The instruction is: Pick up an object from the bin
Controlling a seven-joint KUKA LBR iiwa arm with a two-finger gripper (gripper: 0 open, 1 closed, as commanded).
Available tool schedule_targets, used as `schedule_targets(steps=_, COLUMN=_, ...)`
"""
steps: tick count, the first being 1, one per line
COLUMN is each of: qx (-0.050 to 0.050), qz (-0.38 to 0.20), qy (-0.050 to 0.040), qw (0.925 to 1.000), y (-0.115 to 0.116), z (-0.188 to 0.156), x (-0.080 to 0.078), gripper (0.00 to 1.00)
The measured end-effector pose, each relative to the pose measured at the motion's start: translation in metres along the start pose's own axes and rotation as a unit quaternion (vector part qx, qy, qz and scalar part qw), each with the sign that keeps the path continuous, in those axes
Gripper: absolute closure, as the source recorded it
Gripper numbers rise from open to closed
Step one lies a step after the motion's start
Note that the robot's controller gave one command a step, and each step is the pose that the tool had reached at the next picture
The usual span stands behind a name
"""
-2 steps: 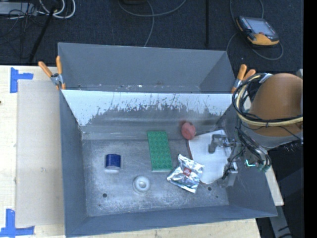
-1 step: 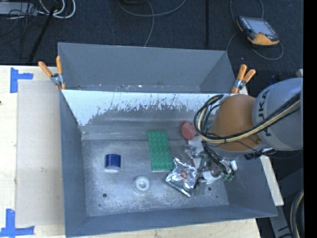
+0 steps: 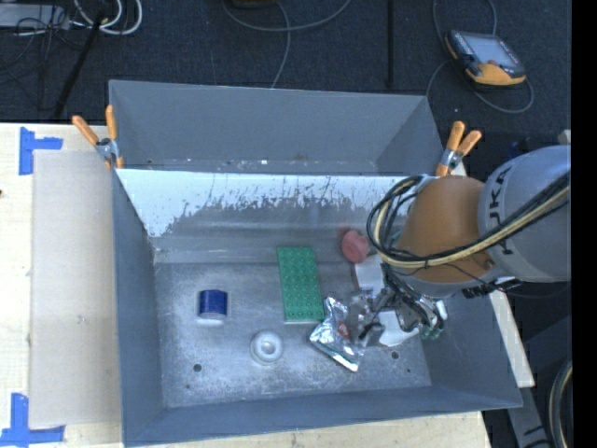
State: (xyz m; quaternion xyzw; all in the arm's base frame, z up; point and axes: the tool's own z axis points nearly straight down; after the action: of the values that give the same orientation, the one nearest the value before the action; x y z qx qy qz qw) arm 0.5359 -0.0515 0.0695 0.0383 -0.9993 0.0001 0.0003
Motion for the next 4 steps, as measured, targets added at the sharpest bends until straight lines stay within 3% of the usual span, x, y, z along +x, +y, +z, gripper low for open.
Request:
schedule_targets(steps=1, qx=0.001, qz=0.001, qy=-0.0052, qw=1.0, y=0.012, z=-0.176, x=-0.016, gripper=1.0)
schedule_targets(steps=2, qx=-0.001, qz=0.036, qy=0.0052, qw=0.9993, y=0.009, z=-0.101, x=0.031, gripper=1.0)
schedule_targets(steps=3, qx=0.0, qz=0.041, qy=-0.0042, qw=0.9991, y=0.018, z=-0.202, x=0.049, gripper=1.0)
schedule_targets(steps=4, qx=0.0, qz=0.04, qy=-0.0004, qw=0.9992, y=0.018, z=-0.197, x=0.05, gripper=0.0)
